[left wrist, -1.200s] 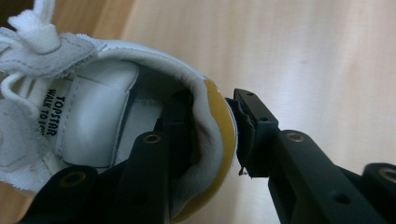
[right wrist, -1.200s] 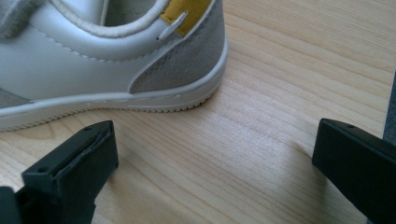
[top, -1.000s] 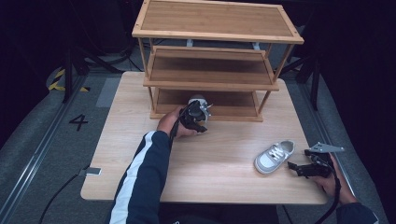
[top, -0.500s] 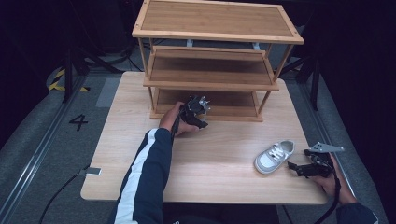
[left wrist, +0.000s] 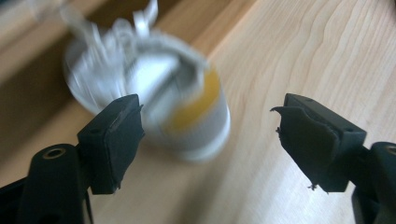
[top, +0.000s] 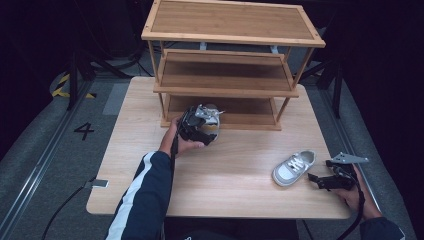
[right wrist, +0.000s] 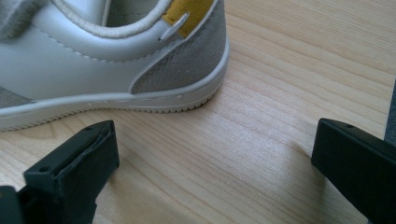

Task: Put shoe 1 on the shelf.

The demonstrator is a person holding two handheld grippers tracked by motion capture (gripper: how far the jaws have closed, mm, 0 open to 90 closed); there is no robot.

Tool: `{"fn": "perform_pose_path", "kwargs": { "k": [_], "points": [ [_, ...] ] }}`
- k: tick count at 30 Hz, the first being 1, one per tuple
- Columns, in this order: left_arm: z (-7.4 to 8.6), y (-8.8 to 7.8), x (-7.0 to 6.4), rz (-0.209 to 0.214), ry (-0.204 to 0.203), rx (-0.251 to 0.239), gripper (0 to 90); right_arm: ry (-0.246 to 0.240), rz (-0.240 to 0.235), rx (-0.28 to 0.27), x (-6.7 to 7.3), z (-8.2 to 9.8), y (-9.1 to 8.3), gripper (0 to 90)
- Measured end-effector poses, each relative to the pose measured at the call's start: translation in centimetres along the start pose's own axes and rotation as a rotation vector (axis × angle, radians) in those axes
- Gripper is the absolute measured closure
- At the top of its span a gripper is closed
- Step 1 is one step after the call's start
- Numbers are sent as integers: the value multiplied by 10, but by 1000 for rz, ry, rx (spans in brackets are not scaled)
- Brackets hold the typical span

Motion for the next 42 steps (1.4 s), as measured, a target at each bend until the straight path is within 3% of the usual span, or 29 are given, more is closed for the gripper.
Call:
{"fn": "perform_pose_path", "kwargs": {
  "k": [5, 7, 10, 13, 20, 27, 32, 33, 34, 36, 37, 38, 39, 40, 41, 42],
  "points": [
    [17, 16, 12, 32, -124, -9, 249, 0, 0, 0, 0, 0, 0, 10],
    [16, 19, 15, 33, -139, -41, 301, 0, 0, 0, 0, 0, 0, 10],
    [12, 21, 18, -8, -151, -75, 350, 0, 0, 0, 0, 0, 0, 10],
    [8, 24, 22, 17, -182, -108, 337, 0, 0, 0, 0, 0, 0, 10],
    [-3, 35, 24, -40, -142, -76, 341, 0, 0, 0, 0, 0, 0, 10],
    [-20, 46, 30, -106, -129, -75, 377, 0, 0, 0, 0, 0, 0, 10],
    [-31, 56, 35, -131, -130, -55, 383, 0, 0, 0, 0, 0, 0, 10],
    [-33, 59, 34, -128, -153, -60, 384, 0, 0, 0, 0, 0, 0, 10],
    [-38, 59, 44, -150, -17, -50, 384, 0, 0, 0, 0, 0, 0, 10],
    [-40, 63, 44, -156, -65, -58, 384, 0, 0, 0, 0, 0, 0, 10],
    [-40, 65, 42, -172, -124, -58, 389, 0, 0, 0, 0, 0, 0, 10],
    [-41, 65, 46, -190, -81, -47, 402, -1, 0, 0, 0, 0, 0, 10],
    [-42, 66, 48, -204, -79, -42, 415, 0, 0, 0, 0, 0, 0, 10],
    [-46, 65, 59, -226, 37, -34, 441, 0, 0, 0, 0, 0, 0, 10],
    [-41, 67, 53, -211, -92, -49, 472, -1, 0, 0, 0, 0, 0, 10],
    [-41, 67, 53, -211, -92, -49, 463, -1, 0, 0, 0, 0, 0, 10]
  ]
}}
Point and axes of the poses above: each handheld gripper's, and its own axes: y roughly forward along the jaws, z roughly out of its underside, x roughly to its left, the point moved 3 cm from there along y, roughly forward along the jaws, and after that the axes turned 10 degrees about -y, right-handed, at the moved point
